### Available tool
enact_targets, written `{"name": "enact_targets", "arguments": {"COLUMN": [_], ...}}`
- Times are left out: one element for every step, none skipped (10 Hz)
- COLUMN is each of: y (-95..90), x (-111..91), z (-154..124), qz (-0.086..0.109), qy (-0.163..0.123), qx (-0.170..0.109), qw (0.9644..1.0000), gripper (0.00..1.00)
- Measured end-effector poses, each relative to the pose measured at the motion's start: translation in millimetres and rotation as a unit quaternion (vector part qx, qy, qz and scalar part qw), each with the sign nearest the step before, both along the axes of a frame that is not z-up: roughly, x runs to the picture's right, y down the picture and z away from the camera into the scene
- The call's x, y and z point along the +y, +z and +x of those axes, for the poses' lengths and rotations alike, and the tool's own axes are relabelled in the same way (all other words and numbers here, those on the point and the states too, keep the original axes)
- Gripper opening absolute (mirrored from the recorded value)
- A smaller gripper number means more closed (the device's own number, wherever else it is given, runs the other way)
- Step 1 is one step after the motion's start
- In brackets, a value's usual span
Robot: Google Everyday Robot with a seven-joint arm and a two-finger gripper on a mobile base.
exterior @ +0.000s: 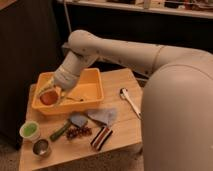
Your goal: Place apple in metal cup
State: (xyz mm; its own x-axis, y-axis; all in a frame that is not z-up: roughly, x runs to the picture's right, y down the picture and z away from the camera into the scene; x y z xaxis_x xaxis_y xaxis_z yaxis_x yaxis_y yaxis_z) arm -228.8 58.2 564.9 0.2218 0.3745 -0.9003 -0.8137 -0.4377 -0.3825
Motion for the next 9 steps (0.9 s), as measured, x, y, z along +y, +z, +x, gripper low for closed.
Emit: {"name": "enact_targets", "arguments": {"y": [-4.2,-8.2,-6.7,-6.8,-6.8,-7.5,-7.1,-5.7,-2.7], "x": [11,15,15,14,14,15,15,16,23], "z": [-7,-10,-8,-7,-8,-9,-9,-10,-14], "qz": [-0.014,-0.021,-0.021,-0.021,-0.021,-0.021,-0.022,-0.025,-0.033], "qy": [-0.019,-0.028,-0.027,-0.026,-0.026,-0.028,-0.027,-0.026,-0.03], "qx": [-0.011,-0.018,-0.016,-0.016,-0.016,-0.017,-0.018,-0.022,-0.026], "qw": [0.9997,0.9992,0.9993,0.9993,0.9993,0.9993,0.9992,0.9991,0.9987], "gripper": [0.18,0.18,0.18,0.18,0.18,0.18,0.18,0.18,0.18]}}
